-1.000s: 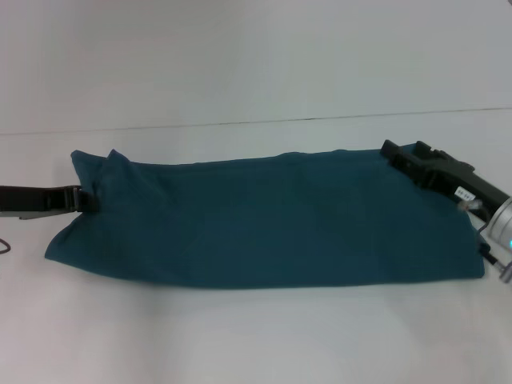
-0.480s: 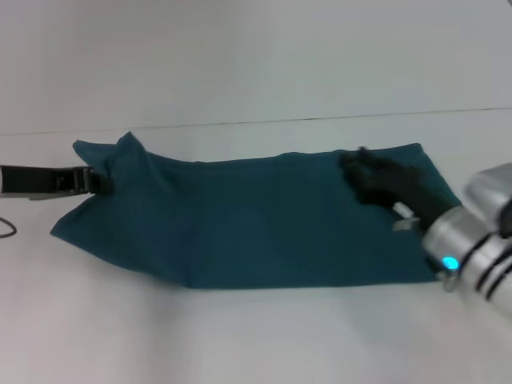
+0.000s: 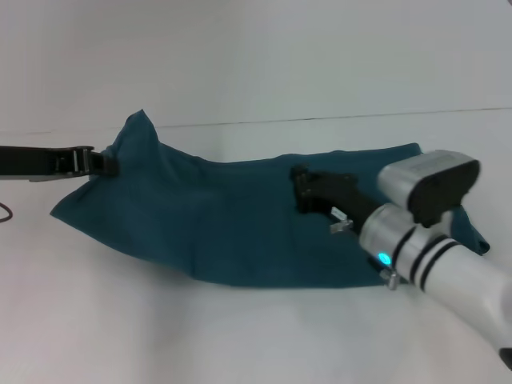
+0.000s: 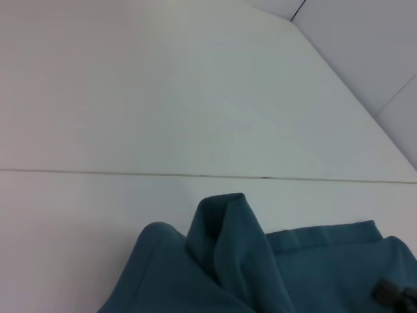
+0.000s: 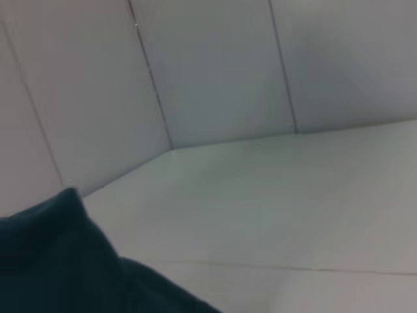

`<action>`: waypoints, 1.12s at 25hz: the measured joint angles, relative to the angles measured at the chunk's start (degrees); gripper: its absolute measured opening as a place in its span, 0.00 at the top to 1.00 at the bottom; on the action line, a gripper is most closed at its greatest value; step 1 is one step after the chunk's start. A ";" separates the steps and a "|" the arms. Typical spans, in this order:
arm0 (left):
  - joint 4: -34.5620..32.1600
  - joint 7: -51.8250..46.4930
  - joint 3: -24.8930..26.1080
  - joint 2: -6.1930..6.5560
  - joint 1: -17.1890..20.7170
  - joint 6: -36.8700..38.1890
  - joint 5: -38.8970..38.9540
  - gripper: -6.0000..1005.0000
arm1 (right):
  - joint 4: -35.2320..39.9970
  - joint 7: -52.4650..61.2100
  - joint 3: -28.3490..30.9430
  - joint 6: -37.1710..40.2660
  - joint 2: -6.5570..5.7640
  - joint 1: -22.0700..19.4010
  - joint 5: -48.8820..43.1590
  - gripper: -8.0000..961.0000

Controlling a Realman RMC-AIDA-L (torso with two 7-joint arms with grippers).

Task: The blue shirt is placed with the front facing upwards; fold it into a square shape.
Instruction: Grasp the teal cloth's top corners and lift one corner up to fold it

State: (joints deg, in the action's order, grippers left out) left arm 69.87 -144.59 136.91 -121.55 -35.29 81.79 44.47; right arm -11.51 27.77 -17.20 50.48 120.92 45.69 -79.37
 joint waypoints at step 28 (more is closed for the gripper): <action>6.55 -1.82 0.55 -0.72 -2.54 5.25 4.81 0.94 | -14.09 -7.04 20.60 -20.15 0.60 11.63 -27.77 0.99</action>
State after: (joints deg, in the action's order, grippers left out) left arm 76.41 -146.40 137.46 -122.27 -37.83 87.04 49.28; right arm -25.60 20.73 3.39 30.33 121.52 57.32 -107.13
